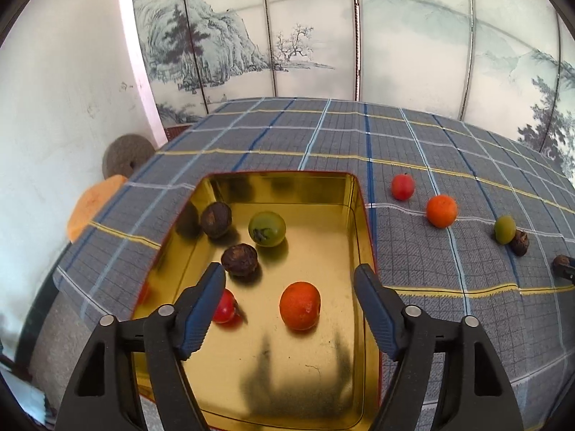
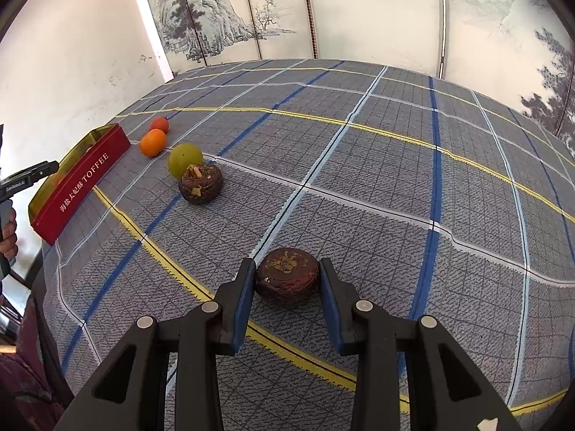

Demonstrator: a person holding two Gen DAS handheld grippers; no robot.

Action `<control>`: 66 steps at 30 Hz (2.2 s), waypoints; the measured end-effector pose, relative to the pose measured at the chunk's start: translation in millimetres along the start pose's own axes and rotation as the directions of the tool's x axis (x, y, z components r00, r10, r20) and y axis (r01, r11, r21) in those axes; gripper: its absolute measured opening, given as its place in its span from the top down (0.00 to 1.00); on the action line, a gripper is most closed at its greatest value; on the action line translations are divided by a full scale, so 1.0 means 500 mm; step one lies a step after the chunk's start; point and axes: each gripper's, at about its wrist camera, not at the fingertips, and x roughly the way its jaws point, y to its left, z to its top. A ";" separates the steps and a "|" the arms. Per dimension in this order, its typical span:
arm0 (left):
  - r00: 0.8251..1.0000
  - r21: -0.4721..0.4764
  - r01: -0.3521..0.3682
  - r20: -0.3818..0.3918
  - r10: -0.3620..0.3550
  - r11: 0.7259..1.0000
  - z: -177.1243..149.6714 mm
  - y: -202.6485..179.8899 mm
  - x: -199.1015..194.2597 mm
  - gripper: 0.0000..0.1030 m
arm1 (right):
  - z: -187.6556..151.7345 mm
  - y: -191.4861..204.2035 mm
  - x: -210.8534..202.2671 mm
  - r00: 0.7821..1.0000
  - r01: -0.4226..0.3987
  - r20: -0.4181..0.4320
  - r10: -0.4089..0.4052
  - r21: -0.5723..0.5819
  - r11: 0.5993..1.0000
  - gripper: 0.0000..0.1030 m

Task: Organize fruits
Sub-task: 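Carry the brown fruit into the tin with the right gripper and release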

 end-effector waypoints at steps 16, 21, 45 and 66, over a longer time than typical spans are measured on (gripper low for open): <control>0.998 -0.001 -0.042 0.040 0.042 0.999 -0.024 0.004 -0.071 0.21 | 0.035 0.115 -0.081 0.993 -0.077 0.091 0.081 -0.049 0.996 0.68; 0.998 -0.029 -0.053 0.033 0.054 0.998 -0.045 0.031 -0.086 0.20 | 0.075 0.222 -0.103 0.980 -0.140 0.119 0.157 -0.144 0.980 0.68; 0.993 -0.109 -0.112 0.022 0.115 0.988 -0.118 0.174 -0.148 0.19 | 0.213 0.644 0.090 0.936 -0.340 -0.066 0.347 -0.430 0.836 0.68; 0.989 -0.097 -0.147 0.007 0.148 0.984 -0.137 0.202 -0.121 0.19 | 0.286 0.719 0.270 0.963 -0.268 -0.148 0.225 -0.423 0.865 0.67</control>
